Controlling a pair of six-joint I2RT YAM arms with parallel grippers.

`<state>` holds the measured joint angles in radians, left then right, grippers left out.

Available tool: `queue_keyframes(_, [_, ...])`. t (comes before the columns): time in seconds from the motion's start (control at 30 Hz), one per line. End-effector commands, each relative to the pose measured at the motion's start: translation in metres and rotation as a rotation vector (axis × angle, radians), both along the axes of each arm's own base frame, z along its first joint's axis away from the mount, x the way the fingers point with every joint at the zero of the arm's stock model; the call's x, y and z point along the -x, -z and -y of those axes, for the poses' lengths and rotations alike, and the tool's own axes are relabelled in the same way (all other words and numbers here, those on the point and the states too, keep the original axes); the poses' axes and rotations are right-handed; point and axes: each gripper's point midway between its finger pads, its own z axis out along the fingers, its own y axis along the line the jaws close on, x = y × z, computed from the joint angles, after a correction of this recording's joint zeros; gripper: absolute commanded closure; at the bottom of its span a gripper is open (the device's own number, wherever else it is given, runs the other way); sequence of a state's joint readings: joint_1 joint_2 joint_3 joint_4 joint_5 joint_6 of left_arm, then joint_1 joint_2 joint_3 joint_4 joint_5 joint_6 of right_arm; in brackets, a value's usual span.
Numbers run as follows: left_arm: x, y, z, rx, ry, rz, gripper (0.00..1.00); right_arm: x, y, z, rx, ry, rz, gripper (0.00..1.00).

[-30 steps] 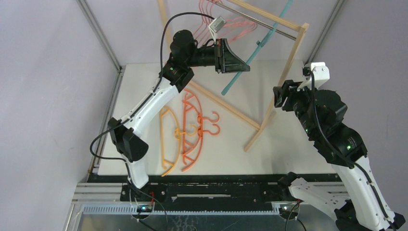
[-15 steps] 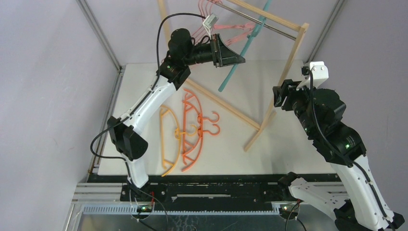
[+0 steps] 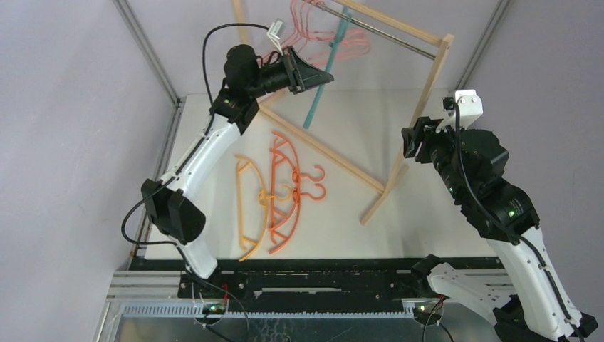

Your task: Organize the hangers

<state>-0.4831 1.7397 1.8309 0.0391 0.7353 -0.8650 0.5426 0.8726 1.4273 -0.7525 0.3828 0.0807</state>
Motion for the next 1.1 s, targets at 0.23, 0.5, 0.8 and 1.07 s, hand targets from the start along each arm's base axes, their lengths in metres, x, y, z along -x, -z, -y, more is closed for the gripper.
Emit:
queue_keyframes(0.23, [-0.038,-0.020,-0.047,0.028,-0.117,0.012,0.88,-0.004,0.001,-0.003,-0.015,-0.004,0.003,0.37])
queue_keyframes(0.5, [-0.027,-0.029,-0.050,0.013,-0.100,0.078,0.60,-0.007,0.004,-0.004,-0.019,-0.003,-0.009,0.35])
queue_keyframes(0.8, [0.007,-0.038,-0.061,-0.036,-0.076,0.165,0.10,-0.010,0.009,-0.009,-0.024,-0.016,-0.024,0.33])
queue_keyframes(1.07, [0.016,-0.001,-0.110,-0.308,-0.324,0.219,0.00,-0.014,0.012,-0.016,-0.030,-0.033,-0.036,0.33])
